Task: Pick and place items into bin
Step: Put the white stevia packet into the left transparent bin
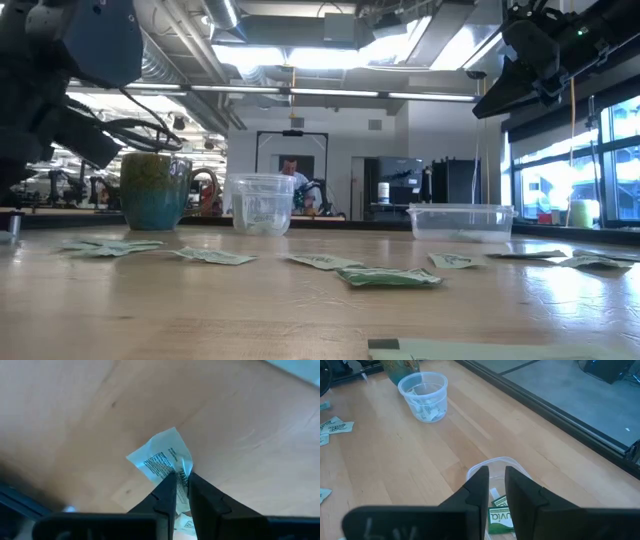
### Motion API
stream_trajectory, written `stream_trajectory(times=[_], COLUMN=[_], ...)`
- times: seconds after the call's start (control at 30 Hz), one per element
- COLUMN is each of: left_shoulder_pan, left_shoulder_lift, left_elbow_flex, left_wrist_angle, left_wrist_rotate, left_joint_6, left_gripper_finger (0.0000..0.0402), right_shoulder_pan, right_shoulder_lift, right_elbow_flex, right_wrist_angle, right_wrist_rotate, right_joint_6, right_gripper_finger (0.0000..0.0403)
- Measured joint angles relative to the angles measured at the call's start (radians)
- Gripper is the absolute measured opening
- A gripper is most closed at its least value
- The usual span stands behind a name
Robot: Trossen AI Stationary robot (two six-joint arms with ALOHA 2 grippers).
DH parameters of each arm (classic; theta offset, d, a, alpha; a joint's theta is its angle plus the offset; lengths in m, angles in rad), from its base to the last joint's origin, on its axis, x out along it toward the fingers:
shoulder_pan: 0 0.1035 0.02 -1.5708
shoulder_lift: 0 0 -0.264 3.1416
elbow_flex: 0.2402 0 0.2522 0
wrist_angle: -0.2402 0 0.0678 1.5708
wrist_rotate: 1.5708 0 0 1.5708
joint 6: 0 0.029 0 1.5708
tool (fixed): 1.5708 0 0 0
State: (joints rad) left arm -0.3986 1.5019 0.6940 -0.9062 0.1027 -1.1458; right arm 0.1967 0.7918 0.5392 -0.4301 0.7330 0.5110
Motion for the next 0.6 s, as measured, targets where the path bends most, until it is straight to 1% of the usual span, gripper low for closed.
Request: stream_trajectory(times=[0.07, 0.27, 0.47, 0.6], left_shoulder_pan=[0.010, 0.043, 0.098, 0.148], left_shoulder_lift=[0.002, 0.001, -0.001, -0.001], left_elbow_flex=[0.014, 0.059, 0.131, 0.197], left_wrist_angle=[-0.026, -0.039, -0.029, 0.007], left_wrist_rotate=[-0.011, -0.036, -0.120, -0.195], left_joint_6=[0.042, 0.158, 0.319, 0.477], left_gripper_finger=[0.0042, 0.0040, 0.0038, 0.0040], right_shoulder_pan=[0.000, 0.000, 0.000, 0.000], right_shoulder_lift=[0.000, 0.000, 0.000, 0.000], right_elbow_flex=[0.000, 0.000, 0.000, 0.000], right_wrist_angle=[0.000, 0.000, 0.011, 0.016], right_wrist_rotate=[0.000, 0.000, 0.001, 0.001], right_joint_6=[0.000, 0.001, -0.001, -0.009], right_gripper_finger=[0.0067, 0.0067, 0.0067, 0.0067])
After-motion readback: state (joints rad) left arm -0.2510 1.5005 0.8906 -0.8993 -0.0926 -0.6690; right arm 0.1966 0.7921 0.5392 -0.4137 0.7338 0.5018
